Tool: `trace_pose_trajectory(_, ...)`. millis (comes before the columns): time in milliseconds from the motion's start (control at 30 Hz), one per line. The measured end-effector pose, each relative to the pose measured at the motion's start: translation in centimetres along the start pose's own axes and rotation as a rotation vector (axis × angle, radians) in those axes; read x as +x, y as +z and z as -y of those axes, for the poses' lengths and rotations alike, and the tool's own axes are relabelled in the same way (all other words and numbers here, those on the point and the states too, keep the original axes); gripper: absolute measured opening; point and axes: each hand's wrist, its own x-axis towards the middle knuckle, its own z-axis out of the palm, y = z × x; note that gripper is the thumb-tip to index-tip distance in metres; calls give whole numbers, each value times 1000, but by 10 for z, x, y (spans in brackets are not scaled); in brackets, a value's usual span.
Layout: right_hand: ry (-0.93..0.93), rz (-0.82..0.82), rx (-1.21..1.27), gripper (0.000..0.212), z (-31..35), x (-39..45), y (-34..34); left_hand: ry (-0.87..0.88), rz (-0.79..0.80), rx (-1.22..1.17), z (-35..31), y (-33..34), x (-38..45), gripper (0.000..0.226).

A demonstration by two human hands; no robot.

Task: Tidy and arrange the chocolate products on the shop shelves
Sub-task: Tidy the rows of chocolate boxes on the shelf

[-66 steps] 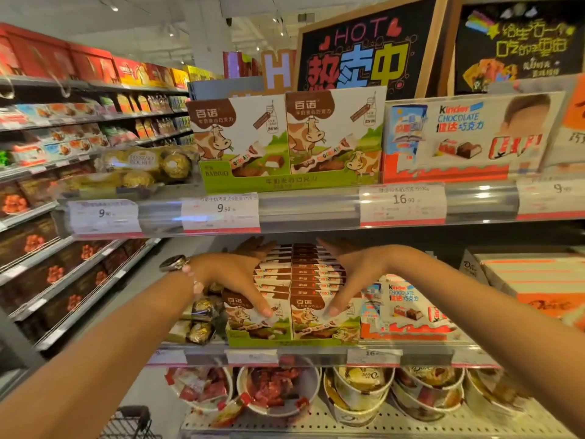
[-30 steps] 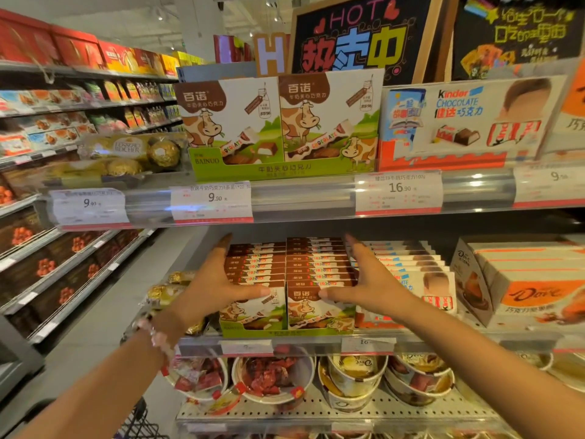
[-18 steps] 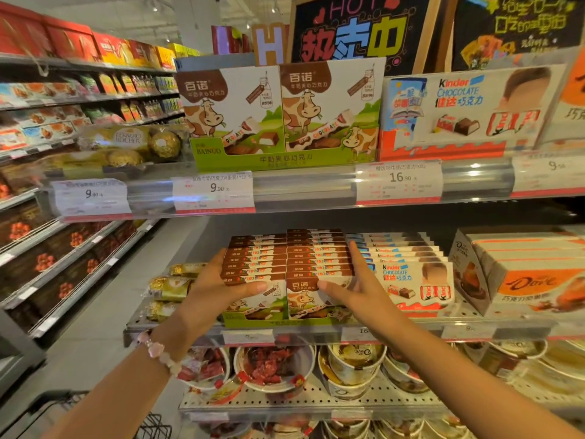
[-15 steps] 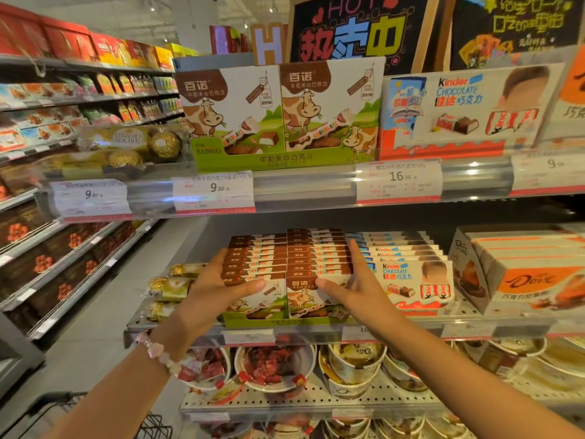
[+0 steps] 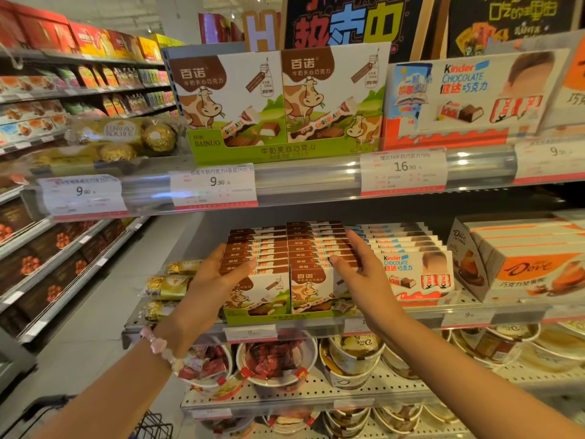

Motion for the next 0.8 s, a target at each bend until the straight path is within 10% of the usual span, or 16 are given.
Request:
trace_pose_trajectory(133,-29,-58,28,49,-1,-1,3,-25,-33,139,-6,3,3,32)
trace_pose_trajectory(300,13,-49,34,43,-3,-4,1,290,-195,1072,-21,20,14,82)
trace_pose_trajectory(467,28,-49,54,40,-2,-4,5,128,10,1266,-27,42,22,118)
trace_pose_trajectory(800,-31,-11,8,54,-4,-7,10,20,161,1292,-37,41,19,111)
